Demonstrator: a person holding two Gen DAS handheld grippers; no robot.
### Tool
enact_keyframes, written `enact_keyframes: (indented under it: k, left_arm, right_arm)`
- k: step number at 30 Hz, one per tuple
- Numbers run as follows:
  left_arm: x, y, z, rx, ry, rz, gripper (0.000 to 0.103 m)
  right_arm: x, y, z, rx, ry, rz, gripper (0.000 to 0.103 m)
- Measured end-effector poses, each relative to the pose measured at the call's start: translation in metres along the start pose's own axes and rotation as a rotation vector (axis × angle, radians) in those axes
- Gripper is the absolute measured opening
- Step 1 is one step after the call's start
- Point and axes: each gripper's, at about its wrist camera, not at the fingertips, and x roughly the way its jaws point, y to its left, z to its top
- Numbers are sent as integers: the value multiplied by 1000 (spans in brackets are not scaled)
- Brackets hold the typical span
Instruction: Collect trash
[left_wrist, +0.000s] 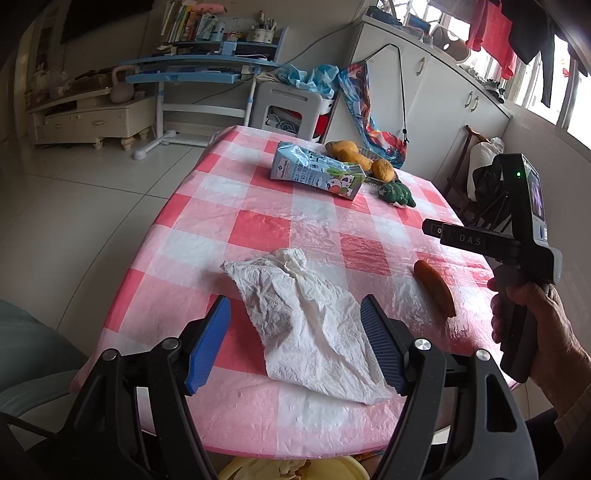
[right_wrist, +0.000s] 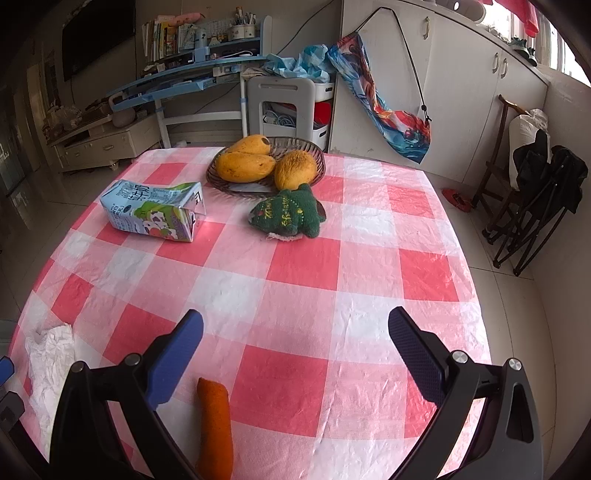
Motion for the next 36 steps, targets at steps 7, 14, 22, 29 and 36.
enact_keyframes:
  k: [7,14,22,29,36]
  left_arm:
    - [-1,0,0,4,-3,1,70]
    - [-3,-1,0,10,-7,1,70]
    - [-4,-2,-2,19,-9,5,71]
    - [-4,-5,-5,33,-14,6,71]
    - [-6,-5,-4,33,-20,4,71]
  right_arm:
    - [-8,-2,-1,-7,-23,-4,96]
    - [-16,-8,-2,9,-39,2,96]
    - [-28,-16,-6,38,-60,20,96]
    - [-38,-18,-8,66,-79,46,96]
    - [-50,-19,-12,114,-93,87,96]
